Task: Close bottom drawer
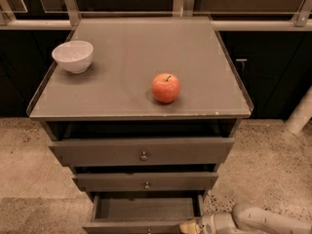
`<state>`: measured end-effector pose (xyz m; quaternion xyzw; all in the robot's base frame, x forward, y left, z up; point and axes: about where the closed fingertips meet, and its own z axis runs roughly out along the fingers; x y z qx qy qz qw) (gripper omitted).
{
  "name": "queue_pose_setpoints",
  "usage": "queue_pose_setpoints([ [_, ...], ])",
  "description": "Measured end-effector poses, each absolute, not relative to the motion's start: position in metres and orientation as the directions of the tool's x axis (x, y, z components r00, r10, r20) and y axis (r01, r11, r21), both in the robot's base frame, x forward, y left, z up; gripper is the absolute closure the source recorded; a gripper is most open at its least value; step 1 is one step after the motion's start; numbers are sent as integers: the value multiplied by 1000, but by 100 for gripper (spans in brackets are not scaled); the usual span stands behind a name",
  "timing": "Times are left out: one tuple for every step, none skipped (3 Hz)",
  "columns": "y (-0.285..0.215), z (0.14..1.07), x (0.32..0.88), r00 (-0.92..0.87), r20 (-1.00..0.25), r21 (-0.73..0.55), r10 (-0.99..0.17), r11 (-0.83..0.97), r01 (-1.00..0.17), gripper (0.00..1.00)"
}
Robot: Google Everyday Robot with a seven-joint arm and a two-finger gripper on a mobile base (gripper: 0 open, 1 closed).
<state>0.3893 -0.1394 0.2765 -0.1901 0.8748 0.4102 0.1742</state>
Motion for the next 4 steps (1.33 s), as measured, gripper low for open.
queue_pose_setpoints([
  [-142,250,392,-891,-422,663,-165,614,-428,100],
  [-144,229,397,-908,-398,677,-131,626,-387,100],
  [-148,205,408,-919,-383,685,-87,641,-346,100],
  [-157,191,411,-930,-365,678,-33,675,-290,100],
])
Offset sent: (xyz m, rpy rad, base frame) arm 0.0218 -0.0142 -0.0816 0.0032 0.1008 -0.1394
